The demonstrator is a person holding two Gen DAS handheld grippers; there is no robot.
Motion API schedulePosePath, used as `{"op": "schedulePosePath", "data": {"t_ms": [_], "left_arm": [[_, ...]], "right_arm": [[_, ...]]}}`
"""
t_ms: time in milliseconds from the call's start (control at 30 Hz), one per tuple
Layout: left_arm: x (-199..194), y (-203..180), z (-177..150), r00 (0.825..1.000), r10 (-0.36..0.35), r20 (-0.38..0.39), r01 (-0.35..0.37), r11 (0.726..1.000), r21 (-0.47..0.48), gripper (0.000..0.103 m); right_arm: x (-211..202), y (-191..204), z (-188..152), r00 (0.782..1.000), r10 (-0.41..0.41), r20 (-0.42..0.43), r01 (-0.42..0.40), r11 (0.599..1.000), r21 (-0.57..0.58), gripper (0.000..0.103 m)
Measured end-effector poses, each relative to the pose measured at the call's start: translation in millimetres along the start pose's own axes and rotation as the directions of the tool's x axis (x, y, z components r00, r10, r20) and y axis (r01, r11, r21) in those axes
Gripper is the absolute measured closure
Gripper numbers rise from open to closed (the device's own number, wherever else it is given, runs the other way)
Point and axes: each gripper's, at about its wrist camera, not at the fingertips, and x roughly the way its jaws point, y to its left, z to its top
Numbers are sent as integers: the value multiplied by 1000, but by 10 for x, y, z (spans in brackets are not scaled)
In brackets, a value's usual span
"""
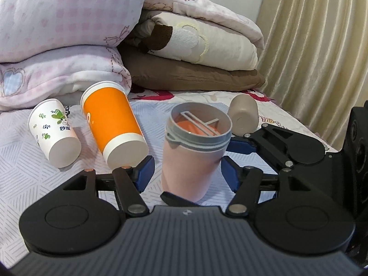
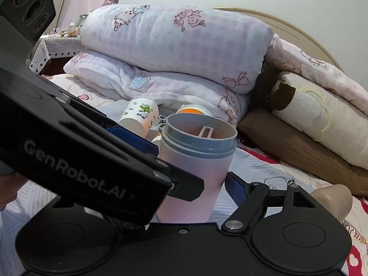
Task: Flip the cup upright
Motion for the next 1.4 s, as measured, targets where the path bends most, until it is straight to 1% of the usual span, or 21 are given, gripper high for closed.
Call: {"op": "schedulePosePath", "data": {"t_ms": [167,267,300,400,500,567,633,733,867,933,967,1033,1067,1100,1167,1200,1300,1400], "left_arm": [[-27,-8,11,1000,-2,0,2,1000,1,36],[-16,15,34,999,-44,-20,44,999,-29,33],[-19,14,37,999,-46,-22,45,998,-33,33],[-37,-22,41,999,-26,-26,26,1000,-10,33],[-68,-35,56,999,-15,-42,14,1000,-18,32],[-106,-40,78,999,-9,-51,8,1000,-18,31],[-164,-50,114,998,4,-65,-5,1000,-25,29],[-299,-44,174,994,48,-102,-56,996,-76,28],[-605,-95,174,990,105,-98,-115,988,-106,28],[-804,-160,170,986,138,-90,-149,980,-134,28],[-878,-195,185,984,154,-87,-165,977,-133,28],[-1049,-322,233,974,214,-77,-221,970,-102,28],[-1126,-389,271,965,254,-70,-260,962,-81,28],[-1212,-472,308,950,305,-60,-308,950,-57,28],[-1345,-578,381,932,359,-50,-361,932,-40,28],[-1416,-625,416,926,375,-52,-377,925,-44,27],[-1628,-742,497,923,381,-43,-383,921,-65,27],[-1826,-884,546,915,403,-34,-404,913,-53,27]], "right_arm": [[7,-12,10,1000,-12,2,12,1000,-5,15],[1,-21,8,1000,-17,5,17,1000,-6,13],[-4,-21,8,1000,-19,5,19,1000,-13,13],[-28,-36,9,1000,-24,4,25,999,-28,13],[-86,-70,9,999,-33,-10,33,999,-31,13],[-219,-120,-1,999,-48,-17,48,999,0,13],[-410,-182,-69,999,-43,-10,43,998,50,13],[-615,-234,-196,997,-73,-26,76,991,109,13],[-864,-280,-251,996,-88,-7,87,966,244,13],[-982,-237,-211,992,-122,5,117,961,249,13],[-1058,-224,-192,990,-136,20,127,960,251,13],[-1230,-217,-109,988,-149,38,133,952,275,13],[-1328,-219,-52,988,-147,46,128,950,285,13],[-1422,-218,11,988,-147,52,126,950,287,13],[-1596,-209,142,988,-144,57,122,951,283,13],[-1682,-199,203,988,-141,63,118,954,277,13],[-1962,-135,363,985,-150,88,122,956,267,13],[-2222,-86,470,983,-147,107,112,953,282,13]]}}
